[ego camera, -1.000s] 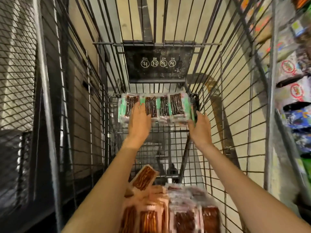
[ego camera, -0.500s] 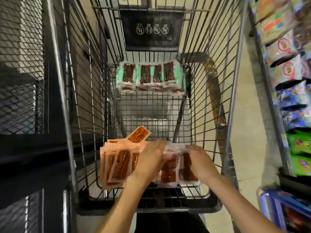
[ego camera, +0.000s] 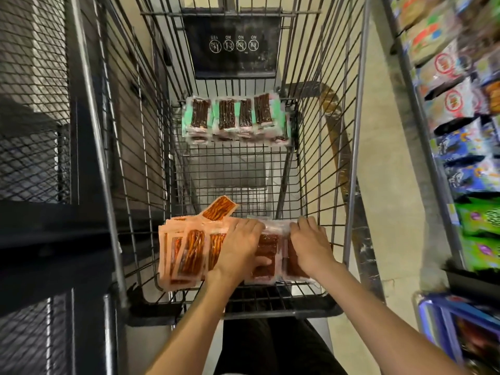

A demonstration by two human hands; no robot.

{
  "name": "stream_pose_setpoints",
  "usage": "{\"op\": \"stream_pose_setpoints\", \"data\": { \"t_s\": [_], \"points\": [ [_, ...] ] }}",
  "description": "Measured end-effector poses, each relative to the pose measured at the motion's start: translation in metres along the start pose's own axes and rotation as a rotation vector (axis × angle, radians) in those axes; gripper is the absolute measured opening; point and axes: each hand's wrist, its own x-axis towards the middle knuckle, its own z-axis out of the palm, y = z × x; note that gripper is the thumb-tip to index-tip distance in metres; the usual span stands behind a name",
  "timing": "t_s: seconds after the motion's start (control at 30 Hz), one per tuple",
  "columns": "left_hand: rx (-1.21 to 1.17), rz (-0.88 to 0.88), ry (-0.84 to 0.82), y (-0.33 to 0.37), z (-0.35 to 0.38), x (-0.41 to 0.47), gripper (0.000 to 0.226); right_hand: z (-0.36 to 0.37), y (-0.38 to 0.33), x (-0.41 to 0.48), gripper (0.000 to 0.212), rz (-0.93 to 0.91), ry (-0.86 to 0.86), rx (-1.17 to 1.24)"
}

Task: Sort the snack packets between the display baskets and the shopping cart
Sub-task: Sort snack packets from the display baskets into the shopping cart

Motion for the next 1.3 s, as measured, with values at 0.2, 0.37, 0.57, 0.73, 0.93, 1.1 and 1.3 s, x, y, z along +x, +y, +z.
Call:
{"op": "stream_pose_setpoints", "data": {
  "t_s": [0.2,0.37,0.57,0.73,0.93,1.1,1.3],
  "points": [
    [-0.072,0.008,0.089,-0.002,-0.001,-0.005,0.078,-0.005,0.004,-0.006,0.058,-0.018,0.031,0.006],
    [-0.224,-0.047,0.03,-0.006,-0.003,-0.01,0.062,-0.007,0.004,-0.015,0.054,-0.047,0.022,0.057],
    [-0.605,-0.206,-0.075,-0.013,-0.009,-0.022,0.069,-0.005,0.007,-0.027,0.031,0.082,0.049,0.407],
    [-0.844,-0.483,-0.045,-0.013,-0.004,-0.029,0.049,-0.001,0.0,-0.025,0.027,0.263,0.155,0.691],
    [-0.992,-0.521,-0.039,0.001,0.005,-0.041,0.039,0.021,-0.007,-0.04,0.03,0.361,0.227,0.958],
    [-1.019,-0.488,-0.118,0.005,0.007,-0.042,0.053,0.037,-0.011,-0.045,0.04,0.487,0.192,1.124],
    [-1.004,-0.495,-0.084,0.013,0.0,-0.038,0.047,0.036,-0.014,-0.038,0.038,0.578,0.166,1.174]
  ]
}}
